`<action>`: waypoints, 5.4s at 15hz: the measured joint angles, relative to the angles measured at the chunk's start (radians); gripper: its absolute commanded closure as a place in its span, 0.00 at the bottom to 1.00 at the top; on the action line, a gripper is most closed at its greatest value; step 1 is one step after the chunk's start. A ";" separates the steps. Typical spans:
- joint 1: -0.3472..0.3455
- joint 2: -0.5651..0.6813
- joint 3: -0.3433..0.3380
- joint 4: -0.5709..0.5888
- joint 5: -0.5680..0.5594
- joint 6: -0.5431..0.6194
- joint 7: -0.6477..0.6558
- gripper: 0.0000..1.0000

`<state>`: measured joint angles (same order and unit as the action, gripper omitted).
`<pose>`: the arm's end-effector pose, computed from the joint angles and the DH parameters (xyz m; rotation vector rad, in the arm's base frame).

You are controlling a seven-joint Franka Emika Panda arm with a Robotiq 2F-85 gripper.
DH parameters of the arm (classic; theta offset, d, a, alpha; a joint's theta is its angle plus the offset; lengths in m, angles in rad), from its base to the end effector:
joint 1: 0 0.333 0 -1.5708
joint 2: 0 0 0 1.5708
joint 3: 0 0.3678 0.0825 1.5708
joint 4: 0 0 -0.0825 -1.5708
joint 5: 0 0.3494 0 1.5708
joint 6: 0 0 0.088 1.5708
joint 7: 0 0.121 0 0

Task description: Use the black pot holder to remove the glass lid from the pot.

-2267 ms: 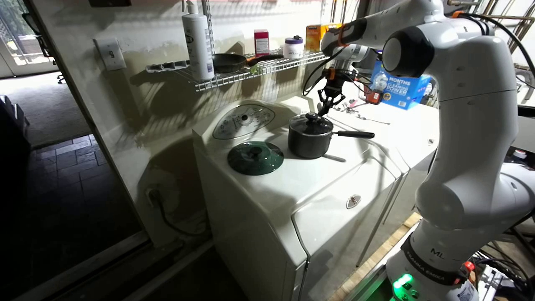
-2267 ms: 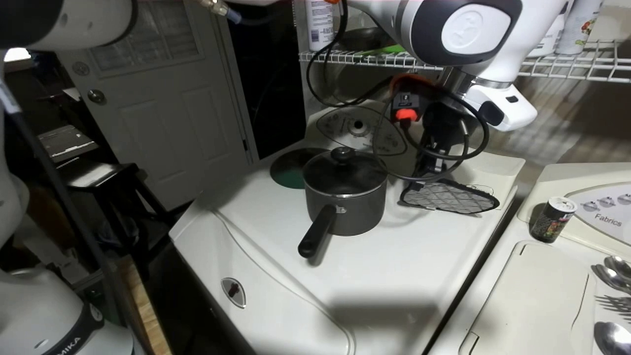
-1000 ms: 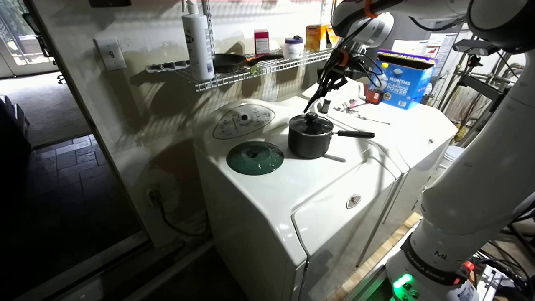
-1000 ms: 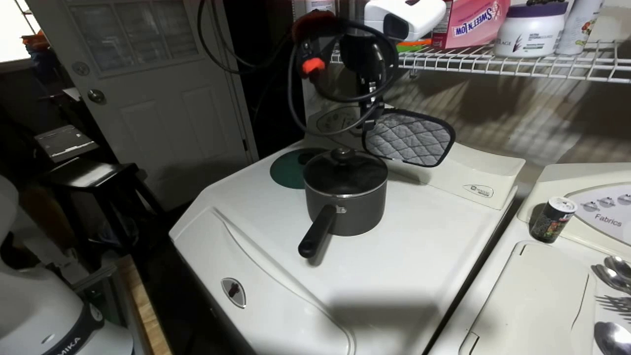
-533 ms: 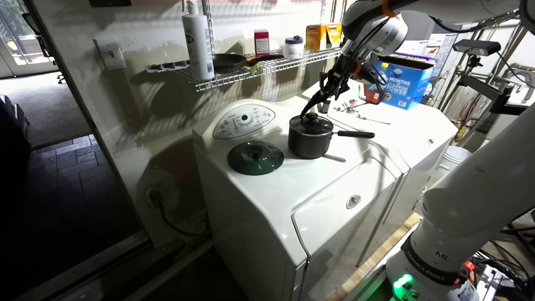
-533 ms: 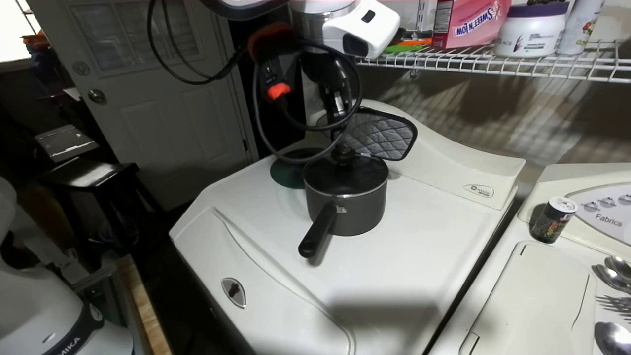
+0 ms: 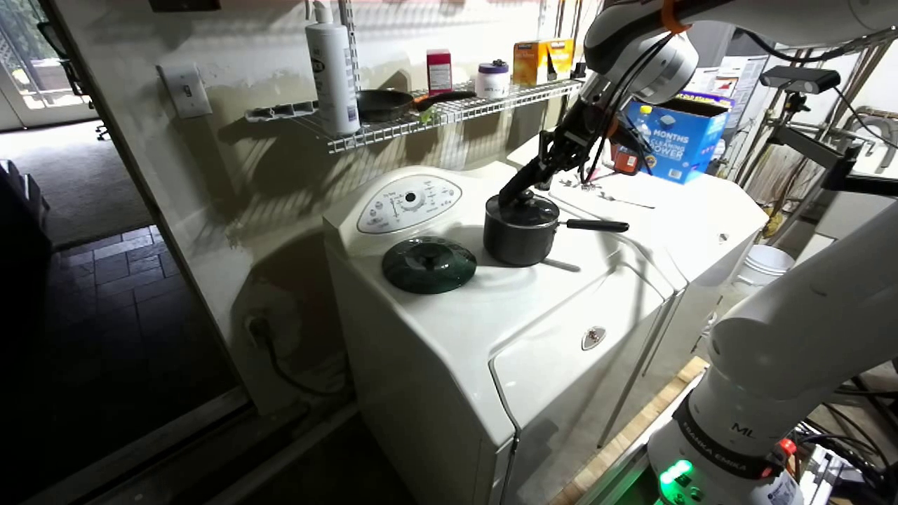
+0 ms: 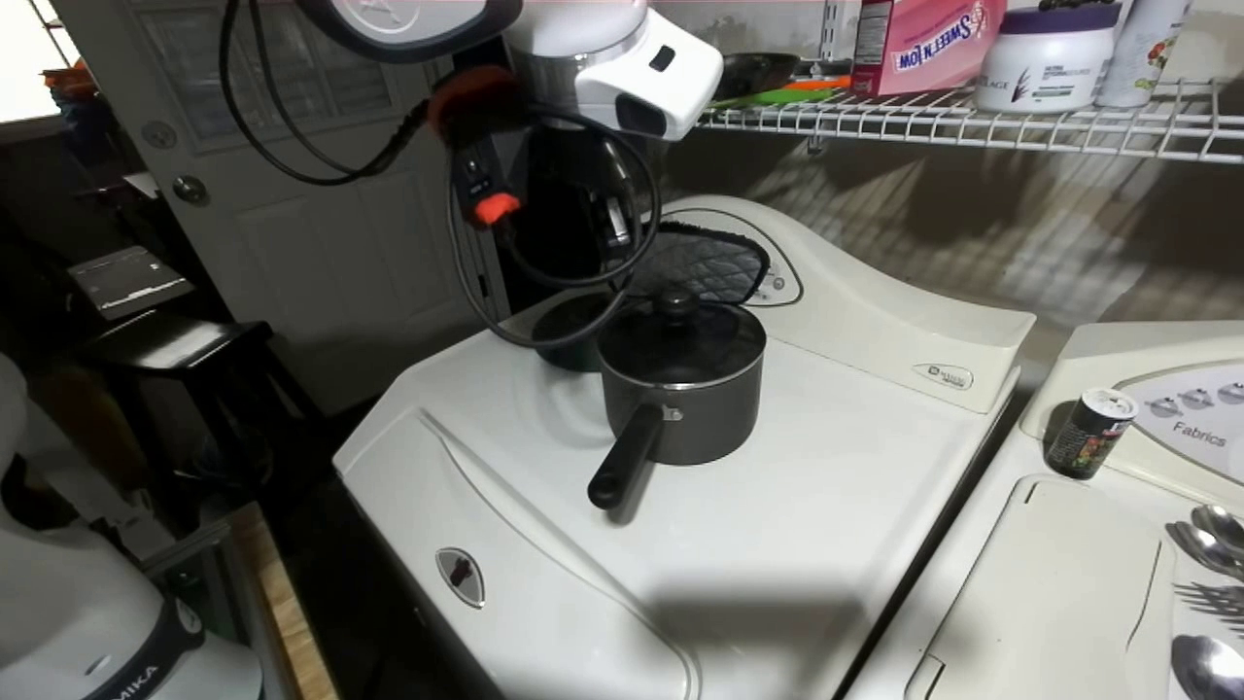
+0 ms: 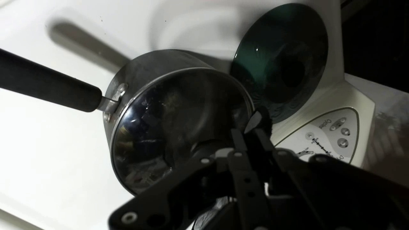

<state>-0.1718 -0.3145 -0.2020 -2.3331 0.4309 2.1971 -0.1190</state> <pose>0.4011 -0.1452 0.5300 -2.6618 0.6468 -0.3642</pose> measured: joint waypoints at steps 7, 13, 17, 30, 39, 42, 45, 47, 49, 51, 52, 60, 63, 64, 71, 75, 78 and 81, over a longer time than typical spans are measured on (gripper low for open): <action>0.001 -0.022 -0.046 -0.018 0.014 0.003 -0.003 0.97; 0.005 -0.014 -0.049 -0.018 0.013 -0.001 -0.002 0.97; 0.006 0.001 -0.046 -0.018 0.013 -0.001 0.000 0.97; 0.002 0.017 -0.046 -0.018 0.002 0.000 0.125 0.97; -0.006 0.063 -0.020 -0.010 -0.110 0.008 0.269 0.97; -0.007 0.075 -0.012 -0.005 -0.136 0.008 0.303 0.97; -0.007 0.085 -0.007 0.003 -0.154 0.007 0.342 0.55; -0.007 0.093 -0.006 0.011 -0.162 0.007 0.372 0.41; -0.008 0.099 -0.005 0.017 -0.163 0.007 0.397 0.27; -0.008 0.101 -0.005 0.021 -0.164 0.007 0.415 0.13; -0.008 0.101 -0.005 0.022 -0.165 0.007 0.422 0.07; -0.009 0.100 0.003 0.025 -0.192 0.001 0.449 0.00; -0.011 0.087 0.008 0.045 -0.224 -0.034 0.473 0.00; -0.011 0.080 0.012 0.059 -0.239 -0.055 0.491 0.00; -0.011 0.060 0.095 0.169 -0.347 -0.098 0.595 0.00; -0.008 0.148 0.135 0.257 -0.411 -0.098 0.654 0.00; -0.002 0.247 0.143 0.331 -0.464 -0.120 0.695 0.00; 0.008 0.336 0.140 0.404 -0.500 -0.180 0.720 0.00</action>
<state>-0.1642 0.0213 -0.0617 -1.9294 -0.0690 2.0174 0.6009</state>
